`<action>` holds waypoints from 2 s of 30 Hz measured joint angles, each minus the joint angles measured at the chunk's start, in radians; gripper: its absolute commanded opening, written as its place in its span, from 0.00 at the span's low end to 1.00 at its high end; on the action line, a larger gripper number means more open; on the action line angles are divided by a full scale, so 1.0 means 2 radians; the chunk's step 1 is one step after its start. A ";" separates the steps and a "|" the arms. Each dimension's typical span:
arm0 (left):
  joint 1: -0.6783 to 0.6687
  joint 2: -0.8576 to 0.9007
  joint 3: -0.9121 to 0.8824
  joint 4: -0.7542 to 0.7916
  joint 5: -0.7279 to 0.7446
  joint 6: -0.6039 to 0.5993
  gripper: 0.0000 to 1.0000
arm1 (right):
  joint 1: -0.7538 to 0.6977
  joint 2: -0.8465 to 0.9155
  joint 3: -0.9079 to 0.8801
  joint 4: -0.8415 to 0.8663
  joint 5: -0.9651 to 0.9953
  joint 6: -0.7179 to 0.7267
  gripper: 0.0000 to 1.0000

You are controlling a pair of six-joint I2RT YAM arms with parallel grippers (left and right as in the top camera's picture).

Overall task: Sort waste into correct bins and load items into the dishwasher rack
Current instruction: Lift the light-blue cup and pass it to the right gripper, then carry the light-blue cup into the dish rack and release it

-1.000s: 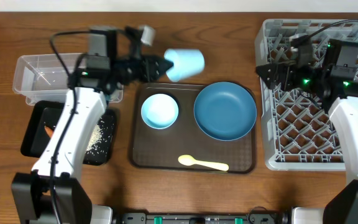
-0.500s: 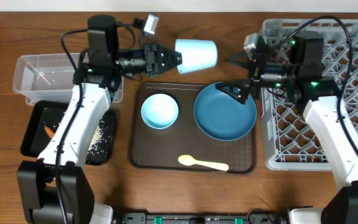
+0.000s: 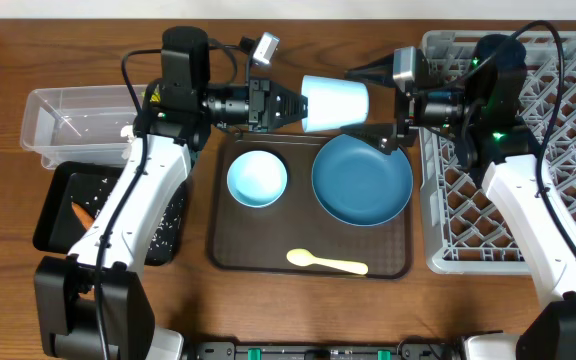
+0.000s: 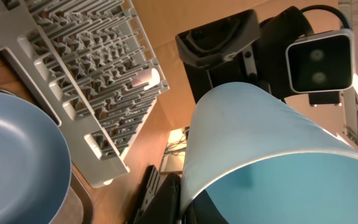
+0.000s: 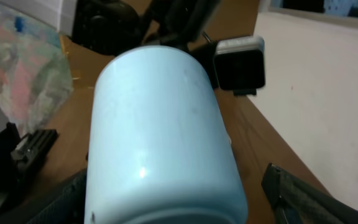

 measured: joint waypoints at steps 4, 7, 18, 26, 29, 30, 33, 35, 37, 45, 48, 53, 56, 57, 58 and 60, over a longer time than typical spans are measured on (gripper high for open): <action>-0.002 0.000 0.000 0.000 0.000 0.000 0.06 | 0.000 0.000 0.000 0.013 -0.010 0.009 0.77; -0.002 0.000 0.000 0.000 0.000 0.000 0.06 | 0.001 0.000 0.000 0.014 -0.017 0.013 0.73; -0.003 0.000 0.000 0.000 0.000 0.000 0.11 | 0.003 0.000 0.000 0.015 -0.024 0.019 0.56; -0.003 0.000 0.000 0.001 0.004 0.001 0.37 | 0.003 0.000 0.000 0.015 -0.022 0.019 0.52; -0.002 0.000 0.000 0.000 0.006 0.011 0.42 | 0.002 0.000 0.000 0.015 -0.016 0.026 0.53; 0.000 0.000 0.000 0.000 0.006 0.018 0.43 | 0.002 0.000 0.000 0.014 -0.010 0.031 0.53; 0.008 0.000 0.000 0.000 -0.004 0.036 0.45 | 0.000 0.000 0.000 0.004 0.014 0.045 0.51; 0.016 0.000 0.000 -0.011 -0.022 0.054 0.45 | -0.006 0.000 0.000 -0.005 0.034 0.055 0.49; 0.025 0.000 0.000 -0.041 -0.048 0.073 0.46 | -0.019 0.000 0.000 -0.016 0.058 0.064 0.47; 0.043 0.000 -0.001 -0.212 -0.229 0.161 0.49 | -0.093 0.000 0.000 -0.105 0.157 0.085 0.36; 0.043 0.000 -0.001 -0.243 -0.272 0.190 0.49 | -0.130 -0.001 0.000 -0.159 0.209 0.090 0.37; 0.043 0.000 -0.001 -0.263 -0.298 0.220 0.49 | -0.185 -0.012 0.012 -0.273 0.317 0.097 0.38; 0.043 0.000 -0.001 -0.266 -0.305 0.229 0.49 | -0.215 -0.019 0.043 -0.353 0.386 0.097 0.36; 0.043 0.000 -0.001 -0.267 -0.306 0.231 0.49 | -0.227 -0.021 0.060 -0.385 0.414 0.099 0.36; 0.043 0.000 -0.001 -0.268 -0.307 0.234 0.49 | -0.238 -0.023 0.074 -0.405 0.439 0.099 0.36; 0.043 0.000 -0.001 -0.271 -0.308 0.238 0.49 | -0.256 -0.027 0.097 -0.440 0.479 0.098 0.36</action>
